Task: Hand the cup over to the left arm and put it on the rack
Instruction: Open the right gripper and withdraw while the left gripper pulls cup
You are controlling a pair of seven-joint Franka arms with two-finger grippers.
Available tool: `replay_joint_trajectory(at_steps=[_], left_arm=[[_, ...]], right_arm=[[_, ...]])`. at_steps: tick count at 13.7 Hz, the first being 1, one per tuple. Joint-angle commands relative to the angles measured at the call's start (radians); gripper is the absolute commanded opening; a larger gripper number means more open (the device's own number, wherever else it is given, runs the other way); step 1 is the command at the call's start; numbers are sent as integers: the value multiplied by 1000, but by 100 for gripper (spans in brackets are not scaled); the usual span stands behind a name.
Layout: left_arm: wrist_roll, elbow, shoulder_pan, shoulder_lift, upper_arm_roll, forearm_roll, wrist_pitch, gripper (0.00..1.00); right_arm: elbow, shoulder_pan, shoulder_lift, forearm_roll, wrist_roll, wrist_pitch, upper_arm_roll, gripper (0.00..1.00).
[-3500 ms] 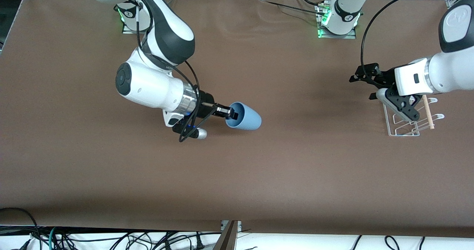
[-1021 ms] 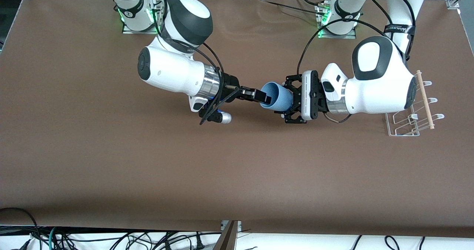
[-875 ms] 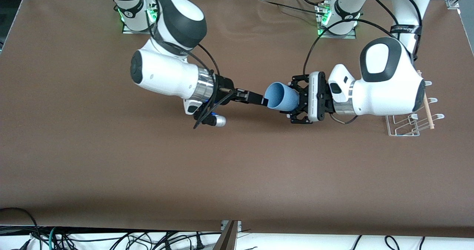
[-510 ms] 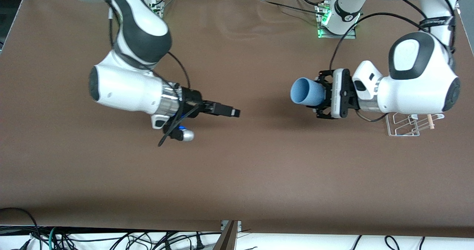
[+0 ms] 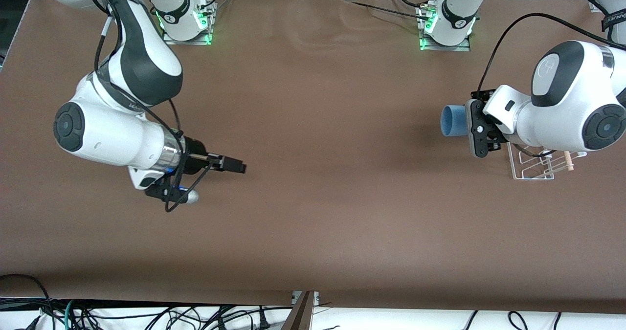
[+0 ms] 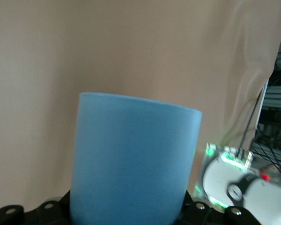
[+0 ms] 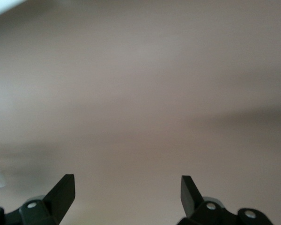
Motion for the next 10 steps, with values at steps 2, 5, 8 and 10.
replay_joint_trajectory(at_steps=[2, 5, 8, 10], left_arm=[[-146, 21, -2, -13, -3, 242, -132, 0], [-200, 17, -19, -10, -14, 560, -214, 0], [-234, -17, -55, 78, -20, 800, -336, 0], [-278, -84, -59, 79, -20, 883, -321, 0]], right_arm=[[-157, -20, -120, -192, -17, -24, -43, 100], [-212, -77, -184, -235, -164, -49, -64, 100], [-278, -79, -275, -238, -264, -56, -132, 100], [-277, -85, -316, -247, -290, -91, -143, 100]])
